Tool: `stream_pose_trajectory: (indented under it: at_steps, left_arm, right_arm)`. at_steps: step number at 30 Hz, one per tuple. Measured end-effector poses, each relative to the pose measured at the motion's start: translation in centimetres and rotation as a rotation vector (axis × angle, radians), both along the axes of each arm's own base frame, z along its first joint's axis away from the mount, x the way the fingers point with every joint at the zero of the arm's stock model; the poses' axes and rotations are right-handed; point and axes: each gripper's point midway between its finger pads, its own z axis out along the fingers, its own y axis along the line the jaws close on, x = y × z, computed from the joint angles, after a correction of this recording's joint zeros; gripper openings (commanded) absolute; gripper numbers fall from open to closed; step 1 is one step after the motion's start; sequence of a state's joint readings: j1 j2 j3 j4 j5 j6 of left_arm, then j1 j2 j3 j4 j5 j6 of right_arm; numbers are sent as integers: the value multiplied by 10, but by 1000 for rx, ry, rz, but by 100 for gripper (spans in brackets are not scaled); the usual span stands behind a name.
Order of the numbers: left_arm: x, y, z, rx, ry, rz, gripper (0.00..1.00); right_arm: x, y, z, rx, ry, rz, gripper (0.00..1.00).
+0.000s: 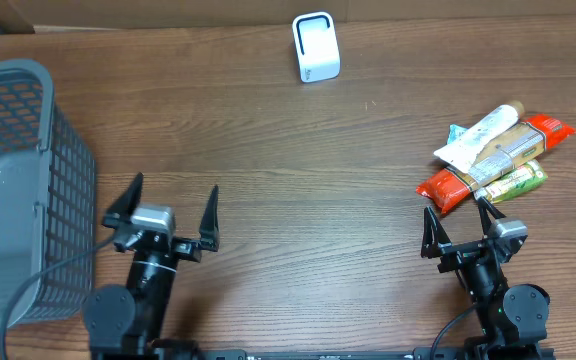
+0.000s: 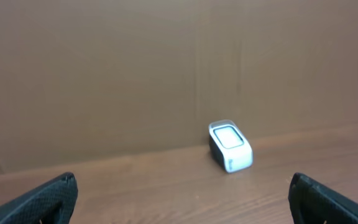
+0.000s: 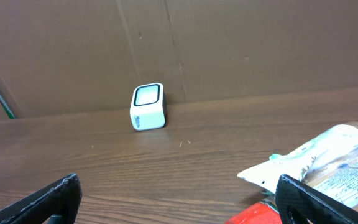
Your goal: Scan the item barcode
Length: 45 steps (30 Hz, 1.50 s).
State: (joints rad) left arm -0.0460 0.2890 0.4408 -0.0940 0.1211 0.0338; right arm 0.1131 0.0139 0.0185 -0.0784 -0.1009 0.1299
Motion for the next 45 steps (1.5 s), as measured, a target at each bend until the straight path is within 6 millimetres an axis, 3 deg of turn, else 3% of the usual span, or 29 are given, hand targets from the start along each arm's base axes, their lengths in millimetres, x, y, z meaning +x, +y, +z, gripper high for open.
stream_pose_trajectory:
  at_steps: [2,8,15,21,45]
  left_arm:
    - [0,6,-26,-1,-22,22,100]
    - [0,10,-72,-1,-31,38,100]
    - [2,13,-106,0,2,57,100]
    - [3,18,-141,10,133,84,100]
    - [3,20,-142,22,134,95,100]
  right_arm:
    - [0,0,0,0,-1,0,100]
    - [0,0,0,1,-2,0,100]
    - [0,0,0,1,-1,0,100]
    - [0,0,0,0,-1,0,100]
    - [0,0,0,0,-1,0,100]
